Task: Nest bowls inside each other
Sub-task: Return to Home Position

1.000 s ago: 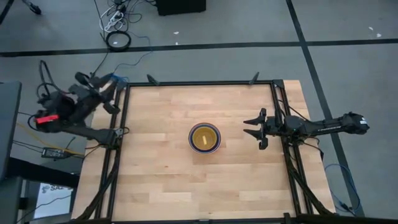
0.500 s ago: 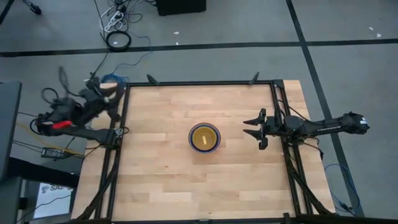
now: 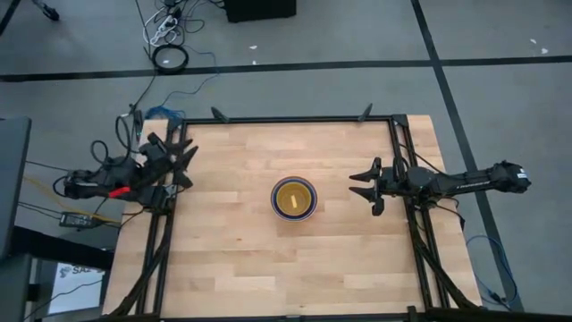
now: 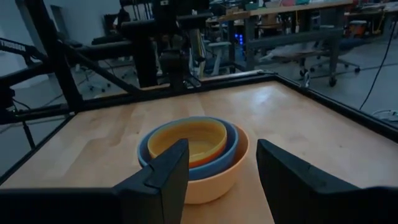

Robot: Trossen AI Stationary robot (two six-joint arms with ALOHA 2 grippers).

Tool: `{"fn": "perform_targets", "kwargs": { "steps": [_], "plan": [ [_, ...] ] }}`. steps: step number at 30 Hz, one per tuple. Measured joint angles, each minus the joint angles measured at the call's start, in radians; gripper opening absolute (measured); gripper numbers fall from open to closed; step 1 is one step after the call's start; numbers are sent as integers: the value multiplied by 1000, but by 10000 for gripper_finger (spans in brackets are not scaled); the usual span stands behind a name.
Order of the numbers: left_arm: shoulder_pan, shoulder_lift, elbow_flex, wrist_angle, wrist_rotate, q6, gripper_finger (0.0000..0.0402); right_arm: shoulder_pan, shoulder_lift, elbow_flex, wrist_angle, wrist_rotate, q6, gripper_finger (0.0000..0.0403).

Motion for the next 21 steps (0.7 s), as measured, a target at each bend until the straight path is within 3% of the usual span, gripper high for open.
{"fn": "perform_targets", "kwargs": {
  "steps": [7,13,21],
  "plan": [
    [-2,-52,-62,25,89,-13,131,0,0,0,-1,20,-18,178],
    [-2,-54,-127,27,88,-124,131,0,0,0,-2,22,-23,178],
    [-2,-55,-320,269,88,-78,131,0,0,0,-2,22,-21,177]
  ]
}}
